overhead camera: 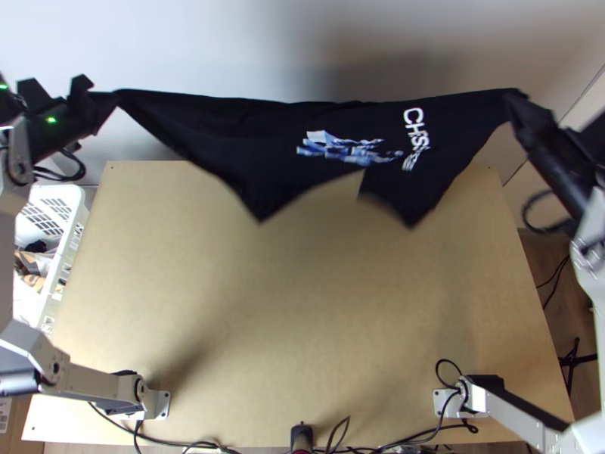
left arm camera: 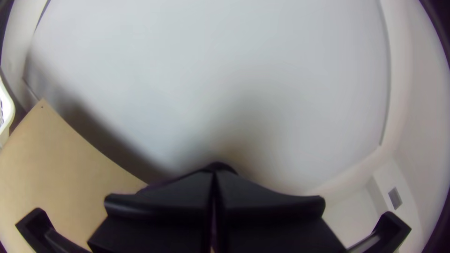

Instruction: Fold the t-shirt

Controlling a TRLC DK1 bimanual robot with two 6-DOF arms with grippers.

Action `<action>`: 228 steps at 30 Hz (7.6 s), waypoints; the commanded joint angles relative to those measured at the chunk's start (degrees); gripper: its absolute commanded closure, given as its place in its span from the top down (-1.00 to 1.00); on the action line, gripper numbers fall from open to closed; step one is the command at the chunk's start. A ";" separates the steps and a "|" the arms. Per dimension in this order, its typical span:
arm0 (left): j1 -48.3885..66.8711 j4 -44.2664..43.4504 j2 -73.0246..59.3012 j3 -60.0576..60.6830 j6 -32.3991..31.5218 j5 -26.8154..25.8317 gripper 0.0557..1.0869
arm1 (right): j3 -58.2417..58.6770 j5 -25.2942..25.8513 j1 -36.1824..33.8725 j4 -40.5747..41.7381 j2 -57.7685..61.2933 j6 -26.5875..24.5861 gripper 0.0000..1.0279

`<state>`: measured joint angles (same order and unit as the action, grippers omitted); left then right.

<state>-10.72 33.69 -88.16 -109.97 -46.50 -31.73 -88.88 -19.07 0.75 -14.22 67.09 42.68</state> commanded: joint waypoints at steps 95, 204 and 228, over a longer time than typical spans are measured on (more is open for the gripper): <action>2.72 3.92 -7.55 18.83 22.77 16.17 0.91 | 14.35 2.46 1.53 -17.86 14.82 -4.18 0.91; 3.07 25.63 38.50 52.76 37.10 14.85 0.90 | 61.90 2.11 4.17 -30.78 -12.95 -14.02 -0.94; 10.02 35.65 25.49 70.77 34.37 14.41 0.90 | 61.37 2.28 4.87 -31.13 -12.33 -13.41 -0.94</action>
<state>-2.79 72.79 -58.48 -44.23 -10.96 -18.81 -27.46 -16.91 5.54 -45.34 54.65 29.30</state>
